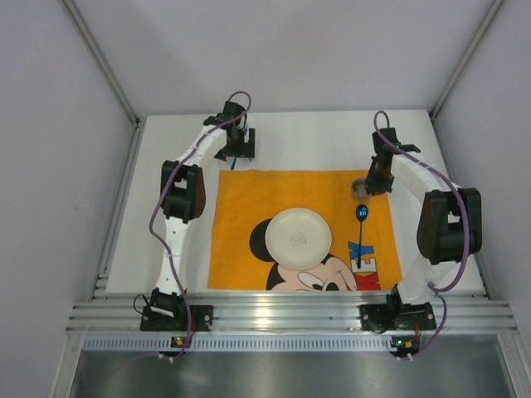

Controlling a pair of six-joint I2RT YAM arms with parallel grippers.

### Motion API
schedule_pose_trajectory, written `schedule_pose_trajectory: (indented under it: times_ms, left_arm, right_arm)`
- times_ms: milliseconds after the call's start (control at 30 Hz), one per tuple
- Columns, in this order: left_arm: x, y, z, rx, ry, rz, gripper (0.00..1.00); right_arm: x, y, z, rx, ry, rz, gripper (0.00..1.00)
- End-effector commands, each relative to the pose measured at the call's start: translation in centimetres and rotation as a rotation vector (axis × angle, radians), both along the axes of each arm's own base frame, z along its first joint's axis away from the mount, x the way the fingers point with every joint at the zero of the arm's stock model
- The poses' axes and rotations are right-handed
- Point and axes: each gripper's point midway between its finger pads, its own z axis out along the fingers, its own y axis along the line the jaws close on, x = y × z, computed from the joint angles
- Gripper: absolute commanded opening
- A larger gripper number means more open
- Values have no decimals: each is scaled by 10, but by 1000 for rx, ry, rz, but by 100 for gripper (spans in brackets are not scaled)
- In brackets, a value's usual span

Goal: Set the dinner table for one person

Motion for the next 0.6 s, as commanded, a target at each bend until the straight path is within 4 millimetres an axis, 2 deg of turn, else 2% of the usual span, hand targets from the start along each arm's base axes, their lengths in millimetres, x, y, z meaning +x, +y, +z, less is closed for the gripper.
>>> schedule_pose_trajectory:
  times_ms: [0,133,167,200,267,300,333,367,433,500,567]
  left_arm:
    - [23,-6,17,-16,-93,-19,98]
    - [21,-7,-1,-15,-63,-20,99]
    - [22,-6,-2,-13,-62,-19,99]
    - [21,-6,-6,-10,-55,-19,98]
    - [23,-5,-11,-1,-57,-15,98]
    - [25,-4,-12,2,-61,-12,98]
    - [26,-3,-17,9,-61,-12,98]
    - [30,-2,-15,12,-74,-8,98]
    - [40,-2,-15,-4,-101,-2,97]
    - [49,4,-23,-2,-107,25,93]
    - [53,9,-33,-1,-102,53,82]
  right_arm:
    - [17,2,-5,52,-74,-12,0]
    - [21,5,-20,88,-79,-13,0]
    - [21,6,-24,92,-71,-12,4]
    - [19,7,-26,100,-65,-9,23]
    - [18,6,-24,99,-69,-12,38]
    - [14,6,-26,97,-63,-12,52]
    - [11,5,-25,96,-60,-10,57]
    - [9,6,-20,98,-71,-6,59]
    - [-2,5,-21,96,-51,2,61]
    - [-12,4,-17,91,-50,9,61]
    - [-21,3,-8,88,-56,13,61]
